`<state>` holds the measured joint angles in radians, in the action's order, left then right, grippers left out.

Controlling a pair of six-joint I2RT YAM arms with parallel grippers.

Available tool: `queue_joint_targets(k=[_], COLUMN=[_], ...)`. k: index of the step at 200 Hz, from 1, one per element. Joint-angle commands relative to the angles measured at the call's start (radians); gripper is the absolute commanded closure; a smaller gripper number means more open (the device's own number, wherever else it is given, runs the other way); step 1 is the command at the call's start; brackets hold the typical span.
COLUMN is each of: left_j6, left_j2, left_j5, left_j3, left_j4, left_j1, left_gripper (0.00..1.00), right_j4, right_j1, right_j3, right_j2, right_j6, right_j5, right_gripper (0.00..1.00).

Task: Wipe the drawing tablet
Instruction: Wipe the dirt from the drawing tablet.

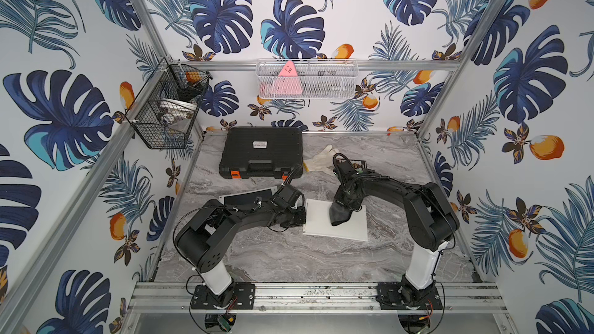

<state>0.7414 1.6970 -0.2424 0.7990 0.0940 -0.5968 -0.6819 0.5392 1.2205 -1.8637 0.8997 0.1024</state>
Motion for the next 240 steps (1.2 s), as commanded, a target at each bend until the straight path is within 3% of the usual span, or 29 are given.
queue_joint_targets(k=[1,34,70,102,136,157,188,214,240], left_j6=[0.022,0.027,0.033,0.044,0.056,0.061,0.067,0.07,0.067], left_j2=[0.021,0.022,0.014,0.009,0.01,0.01,0.013,0.011,0.005], left_j5=[0.074,0.058,0.051,0.058,0.058,0.054,0.04,0.02,-0.002], left_j3=[-0.021,-0.031,-0.04,-0.041,-0.043,-0.047,-0.052,-0.055,-0.067], left_j4=[0.29,0.27,0.266,0.271,0.273,0.269,0.254,0.242,0.233], left_j1=[0.001,0.001,0.003,0.005,0.006,0.005,0.006,0.006,0.005], left_gripper=[0.97,0.97,0.97,0.97,0.97,0.97,0.97,0.97,0.97], right_j4=[-0.059,-0.027,-0.002,-0.034,-0.104,-0.152,-0.152,-0.038,0.045], right_j1=[0.054,0.194,0.19,0.112,-0.022,-0.026,0.129,0.296,0.386], right_j3=[0.02,0.244,0.347,0.164,-0.094,-0.171,-0.158,-0.118,-0.011], right_j2=[0.008,-0.152,-0.268,-0.166,0.066,0.171,0.195,0.113,0.024], right_j6=[-0.009,0.036,0.103,0.104,0.093,0.078,0.18,0.312,0.361], right_j5=[0.07,-0.006,-0.085,-0.032,0.075,0.151,0.134,0.087,0.077], right_gripper=[1.0,1.0,1.0,1.0,1.0,1.0,1.0,1.0,1.0])
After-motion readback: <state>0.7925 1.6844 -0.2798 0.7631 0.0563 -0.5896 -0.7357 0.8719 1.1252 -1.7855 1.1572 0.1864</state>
